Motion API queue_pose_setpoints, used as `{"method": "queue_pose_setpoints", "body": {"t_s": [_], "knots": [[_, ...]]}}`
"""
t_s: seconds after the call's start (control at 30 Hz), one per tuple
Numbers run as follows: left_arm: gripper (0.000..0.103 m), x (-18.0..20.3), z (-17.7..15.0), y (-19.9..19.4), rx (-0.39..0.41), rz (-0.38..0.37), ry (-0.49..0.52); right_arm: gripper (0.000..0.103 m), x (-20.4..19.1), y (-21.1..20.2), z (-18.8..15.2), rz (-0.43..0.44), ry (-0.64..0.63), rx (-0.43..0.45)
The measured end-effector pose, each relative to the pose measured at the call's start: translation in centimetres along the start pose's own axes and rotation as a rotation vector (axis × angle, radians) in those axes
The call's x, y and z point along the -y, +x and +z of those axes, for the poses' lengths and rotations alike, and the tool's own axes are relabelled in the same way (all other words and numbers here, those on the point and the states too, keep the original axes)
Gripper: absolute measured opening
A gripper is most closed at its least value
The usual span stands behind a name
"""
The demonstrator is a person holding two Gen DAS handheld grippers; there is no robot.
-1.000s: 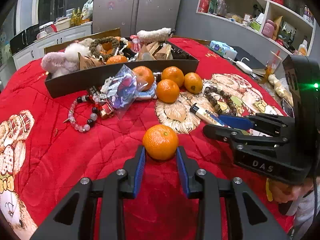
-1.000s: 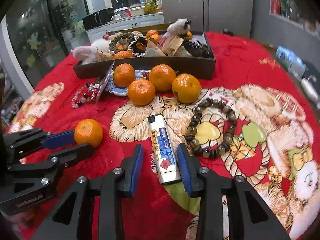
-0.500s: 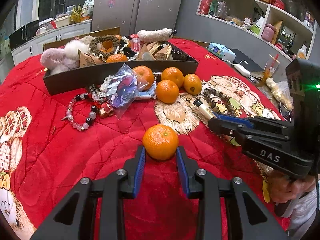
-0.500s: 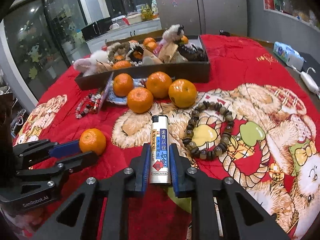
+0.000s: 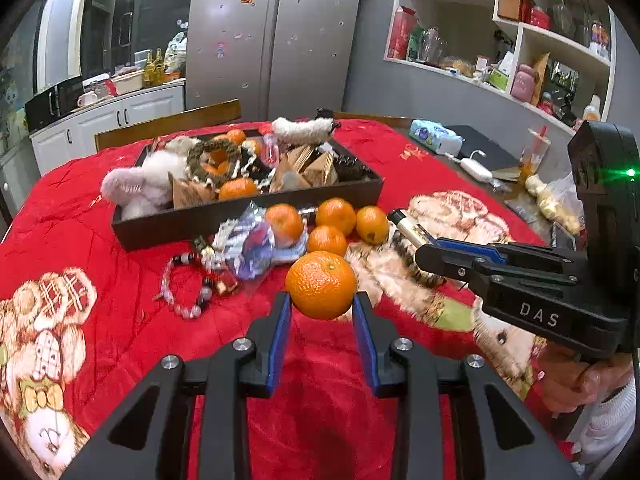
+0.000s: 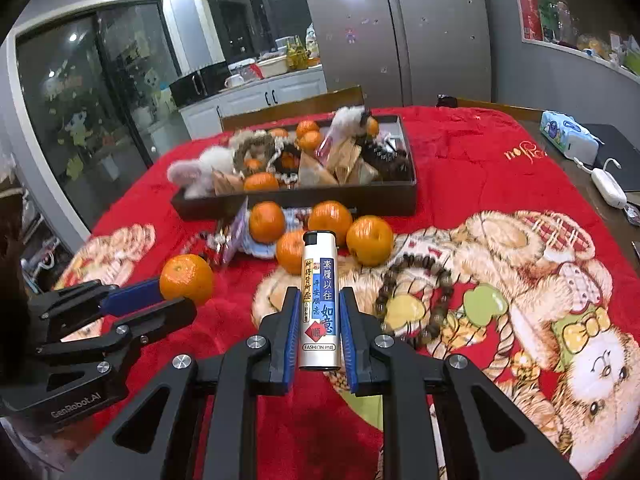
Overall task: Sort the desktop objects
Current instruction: 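Lower the orange into the black tray and open left tool while right tool releases the tube there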
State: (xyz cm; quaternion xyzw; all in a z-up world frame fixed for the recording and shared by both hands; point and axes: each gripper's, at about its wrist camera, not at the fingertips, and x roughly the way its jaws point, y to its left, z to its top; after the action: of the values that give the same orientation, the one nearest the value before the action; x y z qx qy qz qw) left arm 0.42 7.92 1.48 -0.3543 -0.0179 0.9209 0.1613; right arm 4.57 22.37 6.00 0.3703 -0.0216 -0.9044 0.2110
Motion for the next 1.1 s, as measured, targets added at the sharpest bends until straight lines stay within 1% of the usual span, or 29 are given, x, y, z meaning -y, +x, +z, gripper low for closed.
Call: {"method": "queue_pose_setpoints", "body": {"t_s": [0.13, 0.2, 0.27, 0.4, 0.47, 0.67, 0.8, 0.93, 1.03, 1.1], "knots": [[0.033, -0.7, 1.9, 0.2, -0.019, -0.008, -0.011, 0.019, 0.1, -0.5, 2.0, 0.024, 0.009, 0.016], [0.033, -1.2, 3.3, 0.5, -0.048, -0.04, -0.031, 0.019, 0.1, -0.7, 3.0, 0.024, 0.006, 0.028], [0.033, -1.4, 4.3, 0.7, -0.059, -0.055, -0.042, 0.018, 0.1, -0.8, 3.7, 0.019, 0.005, 0.035], [0.033, -1.3, 6.7, 1.1, -0.03, -0.042, -0.018, 0.019, 0.7, -0.1, 5.3, 0.02, 0.02, 0.023], [0.033, -1.2, 7.9, 1.7, -0.024, -0.048, -0.014, 0.019, 1.0, 0.4, 5.8, 0.013, 0.024, 0.015], [0.033, -1.3, 10.9, 4.8, -0.036, -0.046, -0.009, 0.018, 2.2, 2.9, 7.9, 0.003, 0.043, -0.021], [0.033, -1.6, 12.2, 7.9, -0.047, -0.009, 0.005, 0.018, 3.3, 5.3, 8.9, -0.006, 0.061, -0.05], [0.033, -2.4, 13.0, 10.9, -0.071, 0.002, -0.002, 0.018, 4.2, 8.0, 9.8, -0.011, 0.072, -0.085], [0.033, -3.0, 13.4, 12.6, -0.051, 0.039, 0.024, 0.018, 4.4, 9.9, 10.6, -0.013, 0.044, -0.116], [0.033, -3.3, 13.7, 13.6, -0.032, 0.069, 0.039, 0.018, 4.5, 10.9, 11.1, -0.031, 0.03, -0.123]]}}
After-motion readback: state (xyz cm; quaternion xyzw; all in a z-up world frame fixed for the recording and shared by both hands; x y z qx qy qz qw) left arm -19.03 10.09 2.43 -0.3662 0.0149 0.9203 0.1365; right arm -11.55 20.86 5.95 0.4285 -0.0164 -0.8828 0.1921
